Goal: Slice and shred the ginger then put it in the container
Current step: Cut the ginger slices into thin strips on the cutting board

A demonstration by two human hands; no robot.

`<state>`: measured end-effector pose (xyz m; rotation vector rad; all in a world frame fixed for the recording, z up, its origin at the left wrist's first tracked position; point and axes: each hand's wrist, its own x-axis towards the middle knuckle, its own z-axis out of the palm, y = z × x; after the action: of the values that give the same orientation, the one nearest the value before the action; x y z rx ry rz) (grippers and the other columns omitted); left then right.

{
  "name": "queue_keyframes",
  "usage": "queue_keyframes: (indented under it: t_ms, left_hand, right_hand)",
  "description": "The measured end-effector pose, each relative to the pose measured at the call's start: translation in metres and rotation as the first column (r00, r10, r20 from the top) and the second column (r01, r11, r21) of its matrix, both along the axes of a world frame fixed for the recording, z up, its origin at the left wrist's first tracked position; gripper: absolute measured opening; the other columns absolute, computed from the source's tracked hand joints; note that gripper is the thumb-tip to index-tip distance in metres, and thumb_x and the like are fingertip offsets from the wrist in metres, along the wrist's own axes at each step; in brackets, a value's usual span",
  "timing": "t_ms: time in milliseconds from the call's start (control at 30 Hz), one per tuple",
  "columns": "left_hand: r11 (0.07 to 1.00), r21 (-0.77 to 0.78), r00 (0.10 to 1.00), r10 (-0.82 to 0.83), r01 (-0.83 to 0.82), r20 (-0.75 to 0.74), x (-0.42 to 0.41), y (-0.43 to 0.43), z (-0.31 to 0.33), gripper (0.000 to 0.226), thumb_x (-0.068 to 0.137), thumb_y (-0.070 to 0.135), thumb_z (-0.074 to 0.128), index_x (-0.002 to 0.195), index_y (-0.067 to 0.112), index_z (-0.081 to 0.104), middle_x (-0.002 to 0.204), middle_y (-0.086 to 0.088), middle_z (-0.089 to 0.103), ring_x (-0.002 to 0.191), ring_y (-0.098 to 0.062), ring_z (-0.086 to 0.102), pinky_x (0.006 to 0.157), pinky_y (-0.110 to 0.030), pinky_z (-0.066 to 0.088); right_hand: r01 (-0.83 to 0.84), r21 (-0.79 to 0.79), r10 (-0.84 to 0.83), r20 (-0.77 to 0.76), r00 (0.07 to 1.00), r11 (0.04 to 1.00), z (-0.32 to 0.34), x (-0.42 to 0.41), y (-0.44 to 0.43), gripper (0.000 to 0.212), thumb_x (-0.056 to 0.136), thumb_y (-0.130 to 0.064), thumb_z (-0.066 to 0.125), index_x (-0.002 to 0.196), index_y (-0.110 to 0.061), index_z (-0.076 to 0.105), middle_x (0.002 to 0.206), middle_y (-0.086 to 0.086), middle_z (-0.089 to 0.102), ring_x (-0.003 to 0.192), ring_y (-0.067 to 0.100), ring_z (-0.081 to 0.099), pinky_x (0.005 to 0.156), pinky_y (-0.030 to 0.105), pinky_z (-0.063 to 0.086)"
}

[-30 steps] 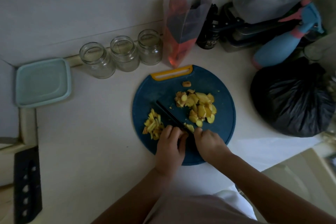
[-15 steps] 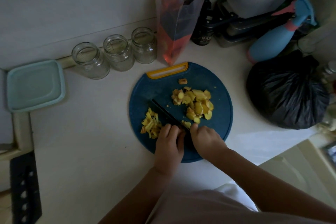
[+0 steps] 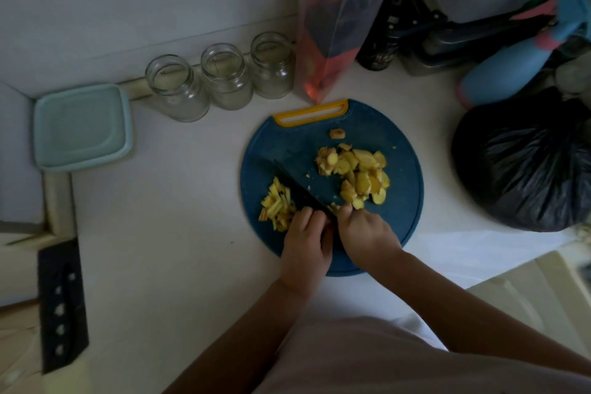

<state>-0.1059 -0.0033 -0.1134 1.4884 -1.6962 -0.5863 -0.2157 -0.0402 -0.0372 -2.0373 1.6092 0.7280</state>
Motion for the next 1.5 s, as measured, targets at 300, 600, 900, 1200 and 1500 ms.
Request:
queue_keyframes:
  t_ms: [300,600,900,1200,1500]
  left_hand:
    - [1.000,-0.003,1.000,-0.013,0.013,0.024,0.002,0.000,-0.001,0.015,0.090,0.020,0.049,0.079,0.017,0.039,0.078,-0.006,0.047,0.072,-0.015,0.043,0.064,-0.020,0.034]
    - [0.999,0.035,0.999,0.002,-0.003,0.034,0.002,-0.002,0.002,0.017,0.090,0.026,0.047,0.082,0.011,0.050,0.087,-0.008,0.051,0.077,-0.018,0.047,0.068,-0.020,0.035]
    - [0.999,0.016,0.999,0.027,-0.028,0.024,-0.002,0.000,0.009,0.018,0.081,0.003,0.071,0.084,0.007,0.053,0.090,-0.005,0.053,0.077,-0.007,0.046,0.073,-0.013,0.036]
    - [0.999,0.002,0.999,0.036,-0.036,-0.002,-0.003,0.000,0.004,0.018,0.087,0.025,0.060,0.085,0.008,0.057,0.089,-0.003,0.058,0.079,-0.007,0.052,0.072,-0.012,0.040]
    - [1.000,-0.009,1.000,0.017,-0.017,-0.004,0.001,-0.001,-0.002,0.012,0.088,0.028,0.055,0.082,0.018,0.050,0.087,0.000,0.054,0.076,-0.008,0.052,0.070,-0.011,0.038]
  right_hand:
    - [-0.011,-0.029,0.012,0.023,1.000,1.000,-0.002,0.001,0.002,0.043,0.104,-0.016,0.032,0.142,-0.001,0.021,0.122,0.022,0.050,0.110,0.038,0.054,0.084,0.043,0.047]
    - [0.202,0.006,-0.201,0.148,0.968,0.979,0.002,-0.002,0.001,0.030,0.104,-0.024,0.028,0.128,-0.008,0.035,0.120,0.022,0.052,0.110,0.039,0.053,0.079,0.039,0.042]
    - [0.191,0.022,-0.193,0.097,0.977,0.981,0.007,-0.019,0.027,0.061,0.105,-0.023,0.032,0.154,-0.021,-0.004,0.113,0.019,0.051,0.104,0.034,0.056,0.087,0.042,0.049]
    - [0.173,0.023,-0.175,0.072,0.982,0.985,0.000,-0.025,0.016,0.054,0.104,-0.020,0.035,0.149,-0.009,0.008,0.112,0.021,0.053,0.101,0.034,0.058,0.085,0.041,0.048]
    - [0.095,0.043,-0.096,0.022,0.995,0.995,0.008,-0.011,0.022,0.062,0.104,-0.020,0.033,0.153,-0.011,-0.003,0.116,0.019,0.050,0.104,0.033,0.056,0.080,0.039,0.047]
